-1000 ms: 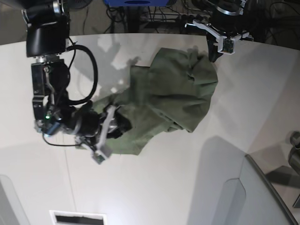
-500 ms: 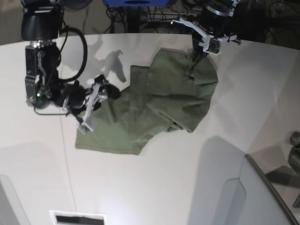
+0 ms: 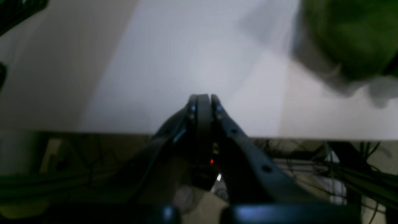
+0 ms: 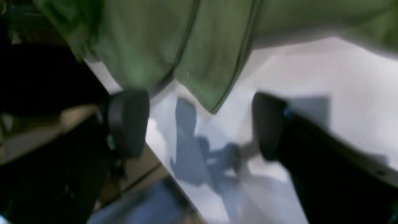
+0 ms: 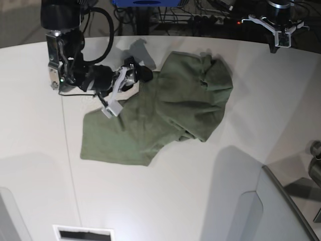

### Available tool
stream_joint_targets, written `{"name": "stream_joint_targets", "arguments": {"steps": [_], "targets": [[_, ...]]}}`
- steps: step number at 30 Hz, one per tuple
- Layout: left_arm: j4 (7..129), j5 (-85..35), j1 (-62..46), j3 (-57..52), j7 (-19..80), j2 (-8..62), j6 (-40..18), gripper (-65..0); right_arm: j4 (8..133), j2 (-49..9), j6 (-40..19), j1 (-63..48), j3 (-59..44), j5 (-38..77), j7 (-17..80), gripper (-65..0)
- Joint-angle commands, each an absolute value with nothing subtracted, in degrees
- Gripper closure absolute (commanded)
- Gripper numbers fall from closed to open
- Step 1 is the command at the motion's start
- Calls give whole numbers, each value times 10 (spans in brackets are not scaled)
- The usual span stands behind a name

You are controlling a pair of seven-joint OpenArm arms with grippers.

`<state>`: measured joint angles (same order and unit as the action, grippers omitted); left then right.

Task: Layout the t-shirt on the table in an organized manner, then fold the t-shirt properly
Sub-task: 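Release and regrasp the shirt edge with the right gripper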

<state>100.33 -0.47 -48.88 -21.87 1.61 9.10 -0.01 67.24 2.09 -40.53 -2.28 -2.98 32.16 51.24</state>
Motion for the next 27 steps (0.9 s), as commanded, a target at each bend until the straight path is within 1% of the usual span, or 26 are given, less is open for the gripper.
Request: {"name": "stream_joint_targets", "arguments": {"steps": [1,3,9,13,14,15,19,20,24,25,27], "targets": [[1005,-6,-497,-224,3,95,2,0,666,20,-400,-16,-30,310,516,-495],[997,-6,-497,-225,-5,95,2,0,657,24,-400,-14,-29,310,514,-495],[955,-6,-497,-219,-71,94,2,0,655,33,-400,-5,-5,311,509,-494],[948,-6,-497,-218,-76,93,2,0,640,35,-400,13,-3,311,509,-492],[948,-6,-497,-218,-76,93,2,0,633,35,-400,20,-3,311,509,-482],[948,-6,-497,-218,-76,91,2,0,624,35,-400,26,-3,311,509,-453],[951,-6,-495,-223,-76,81,2,0,589,35,-400,53,-3,311,509,-248],[951,-6,-495,-221,-76,80,2,0,581,35,-400,58,-3,311,509,-212],[951,-6,-495,-219,-76,79,2,0,575,35,-400,63,-3,311,509,-191],[951,-6,-495,-219,-76,78,2,0,576,35,-400,63,-3,311,511,-158],[951,-6,-494,-218,-76,78,2,0,578,32,-400,64,-3,310,514,-23]]}}
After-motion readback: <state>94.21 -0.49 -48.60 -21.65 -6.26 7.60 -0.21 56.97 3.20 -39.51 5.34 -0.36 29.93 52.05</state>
